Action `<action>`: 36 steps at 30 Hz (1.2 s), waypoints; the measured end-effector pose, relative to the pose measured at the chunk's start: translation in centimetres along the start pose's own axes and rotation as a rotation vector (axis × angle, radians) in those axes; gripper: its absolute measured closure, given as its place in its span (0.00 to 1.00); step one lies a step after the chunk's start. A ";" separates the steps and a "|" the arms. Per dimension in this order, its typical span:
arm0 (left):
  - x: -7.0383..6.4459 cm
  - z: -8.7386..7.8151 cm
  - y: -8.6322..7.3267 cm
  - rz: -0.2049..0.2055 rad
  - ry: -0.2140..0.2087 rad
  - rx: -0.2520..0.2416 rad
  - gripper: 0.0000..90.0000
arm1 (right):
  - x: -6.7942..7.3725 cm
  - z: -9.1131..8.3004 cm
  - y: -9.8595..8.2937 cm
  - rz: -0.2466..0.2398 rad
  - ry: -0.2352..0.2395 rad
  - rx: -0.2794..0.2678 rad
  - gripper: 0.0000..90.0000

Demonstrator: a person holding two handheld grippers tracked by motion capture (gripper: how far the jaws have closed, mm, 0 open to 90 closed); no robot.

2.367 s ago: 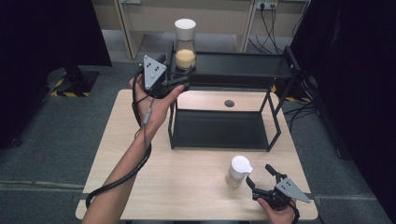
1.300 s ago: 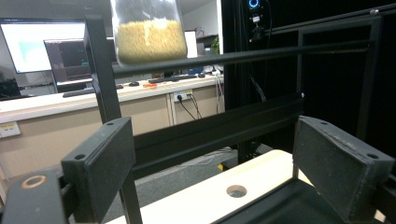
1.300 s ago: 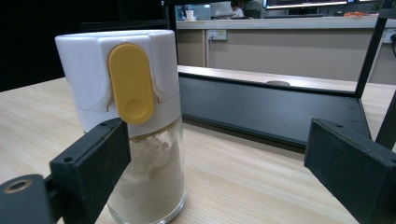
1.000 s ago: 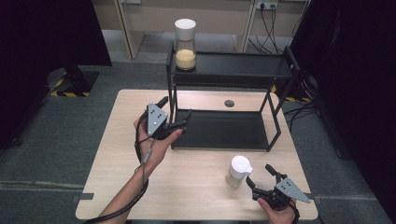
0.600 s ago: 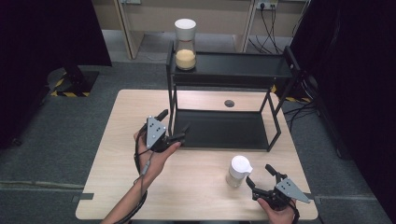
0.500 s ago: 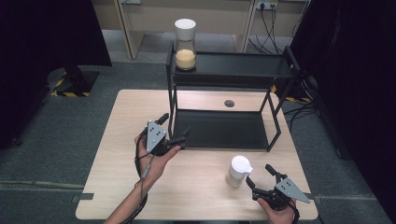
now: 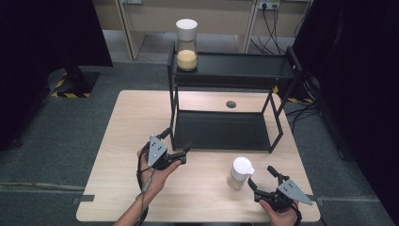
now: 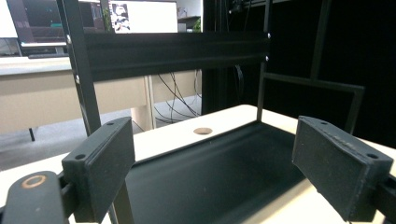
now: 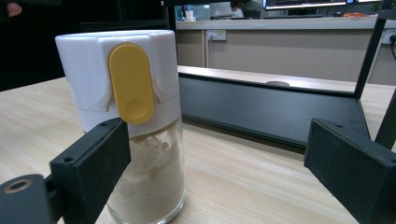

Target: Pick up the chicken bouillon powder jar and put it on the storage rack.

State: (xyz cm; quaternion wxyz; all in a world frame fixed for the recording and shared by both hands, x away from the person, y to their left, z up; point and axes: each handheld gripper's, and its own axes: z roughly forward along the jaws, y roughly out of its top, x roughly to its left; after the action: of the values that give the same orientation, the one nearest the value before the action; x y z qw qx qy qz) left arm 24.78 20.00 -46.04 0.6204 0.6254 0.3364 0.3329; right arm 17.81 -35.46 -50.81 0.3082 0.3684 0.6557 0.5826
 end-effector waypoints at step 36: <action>0.3 -1.5 -6.5 -0.098 -0.050 0.070 0.13 | 0.0 0.0 0.0 -0.007 0.004 0.001 0.08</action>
State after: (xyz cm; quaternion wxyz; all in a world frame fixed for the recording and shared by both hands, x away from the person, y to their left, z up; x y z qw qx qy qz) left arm 23.62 21.11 -52.51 0.6218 0.6377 0.3625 0.2744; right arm 17.85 -35.49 -50.80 0.3086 0.3653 0.6578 0.5819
